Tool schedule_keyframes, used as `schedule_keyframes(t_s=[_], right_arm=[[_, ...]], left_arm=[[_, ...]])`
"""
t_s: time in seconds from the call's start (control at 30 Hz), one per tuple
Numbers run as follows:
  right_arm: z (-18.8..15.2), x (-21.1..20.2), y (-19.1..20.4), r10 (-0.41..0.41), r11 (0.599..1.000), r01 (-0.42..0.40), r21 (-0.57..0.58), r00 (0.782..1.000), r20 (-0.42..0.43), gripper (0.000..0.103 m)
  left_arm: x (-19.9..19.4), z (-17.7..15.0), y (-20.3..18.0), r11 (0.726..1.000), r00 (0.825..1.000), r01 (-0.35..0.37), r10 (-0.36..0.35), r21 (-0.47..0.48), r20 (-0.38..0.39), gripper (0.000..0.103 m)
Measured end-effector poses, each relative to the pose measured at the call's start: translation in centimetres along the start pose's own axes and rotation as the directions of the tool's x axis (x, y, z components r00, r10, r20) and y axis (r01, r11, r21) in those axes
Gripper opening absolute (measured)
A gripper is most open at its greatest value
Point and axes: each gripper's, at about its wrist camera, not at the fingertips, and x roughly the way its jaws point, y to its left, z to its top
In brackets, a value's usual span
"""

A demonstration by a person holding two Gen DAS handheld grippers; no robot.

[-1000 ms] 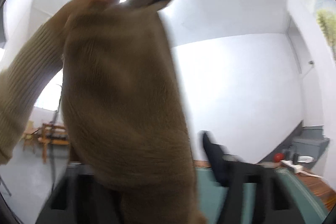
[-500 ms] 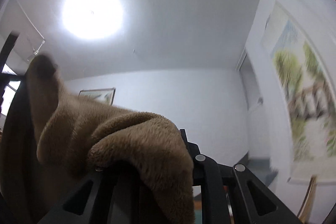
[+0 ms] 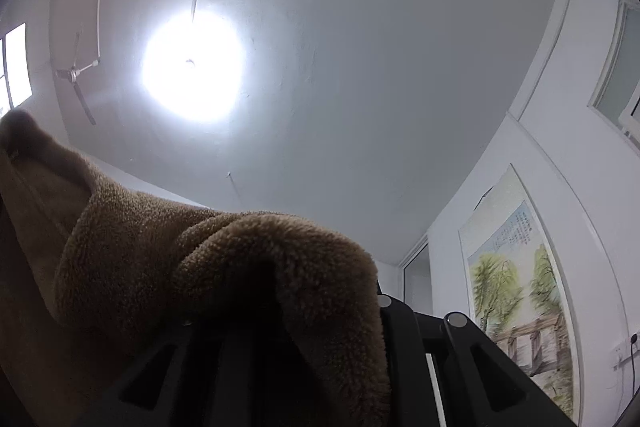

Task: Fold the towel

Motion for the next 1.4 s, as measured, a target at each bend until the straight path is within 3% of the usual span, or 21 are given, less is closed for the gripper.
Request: schedule_keyframes(t_s=[0.1, 0.27, 0.37, 0.43, 0.5, 0.6, 0.67, 0.73, 0.83, 0.97, 1.03, 1.1, 1.13, 1.17, 1.27, 1.4], right_arm=[[-2.8, 0.9, 0.2, -0.021, 1.0, 0.021, -0.008, 1.0, 0.004, 0.016], [3.7, -3.5, 0.0, -0.003, 1.0, 0.003, -0.012, 1.0, -0.018, 0.016], [2.1, -2.3, 0.6, 0.083, 0.997, -0.083, 0.002, 0.991, -0.109, 0.016], [0.0, -1.1, 0.6, 0.177, 0.984, -0.172, 0.044, 0.961, -0.211, 0.016], [-3.2, 0.1, 0.9, 0.289, 0.957, -0.261, 0.127, 0.9, -0.327, 0.016], [-9.6, 1.3, 2.0, 0.455, 0.889, -0.347, 0.299, 0.753, -0.475, 0.017], [-14.2, 1.4, 3.1, 0.536, 0.842, -0.356, 0.406, 0.647, -0.542, 0.016], [-18.3, 1.6, 4.3, 0.583, 0.81, -0.343, 0.475, 0.559, -0.59, 0.017], [-23.7, 0.2, 6.5, 0.652, 0.757, -0.33, 0.564, 0.446, -0.613, 0.017], [-27.6, 1.4, 6.3, 0.73, 0.682, -0.327, 0.654, 0.345, -0.59, 0.017], [-28.7, 0.8, 6.8, 0.73, 0.684, -0.338, 0.647, 0.326, -0.601, 0.023], [-29.7, -0.2, 7.5, 0.716, 0.697, -0.351, 0.625, 0.316, -0.622, 0.045], [-29.8, -0.3, 7.5, 0.706, 0.707, -0.353, 0.612, 0.317, -0.633, 0.069], [-29.8, -0.1, 7.3, 0.697, 0.717, -0.352, 0.602, 0.32, -0.642, 0.084], [-28.2, -1.0, 6.7, 0.683, 0.73, -0.333, 0.597, 0.309, -0.662, 0.085], [-27.3, -3.2, 5.8, 0.614, 0.79, -0.274, 0.549, 0.337, -0.714, 0.085]], left_arm=[[-0.8, 1.0, -0.6, 1.0, 0.999, 0.002, -0.003, 0.01, 0.04, 0.07], [-0.3, 2.1, -2.1, 0.997, 0.997, -0.041, 0.037, 0.067, 0.071, 0.07], [0.3, 1.9, -2.2, 0.994, 0.996, -0.068, 0.063, 0.082, 0.065, 0.07], [1.0, 1.3, -1.8, 0.996, 0.998, -0.063, 0.061, 0.067, 0.032, 0.07], [2.3, -0.1, -1.5, 0.996, 0.998, -0.062, 0.063, 0.06, -0.024, 0.07], [4.5, -2.5, -1.7, 0.992, 0.991, -0.086, 0.095, 0.091, -0.093, 0.07], [6.1, -4.3, -2.1, 0.99, 0.984, -0.091, 0.106, 0.109, -0.145, 0.07], [7.4, -5.9, -2.5, 0.991, 0.975, -0.082, 0.102, 0.107, -0.196, 0.07], [7.4, -7.7, -4.4, 0.989, 0.967, -0.081, 0.109, 0.125, -0.232, 0.07], [7.7, -8.1, -6.3, 0.987, 0.966, -0.067, 0.101, 0.144, -0.239, 0.07], [7.9, -8.0, -7.3, 0.987, 0.967, -0.055, 0.091, 0.151, -0.238, 0.07], [7.9, -7.7, -8.2, 0.985, 0.969, -0.052, 0.09, 0.166, -0.229, 0.07], [7.8, -7.6, -8.7, 0.983, 0.97, -0.05, 0.089, 0.174, -0.225, 0.07], [7.9, -7.4, -9.1, 0.984, 0.971, -0.045, 0.083, 0.171, -0.225, 0.07], [8.7, -7.1, -10.2, 0.986, 0.969, -0.014, 0.055, 0.165, -0.242, 0.07], [9.5, -6.9, -11.9, 0.981, 0.968, 0.001, 0.048, 0.196, -0.248, 0.07]])
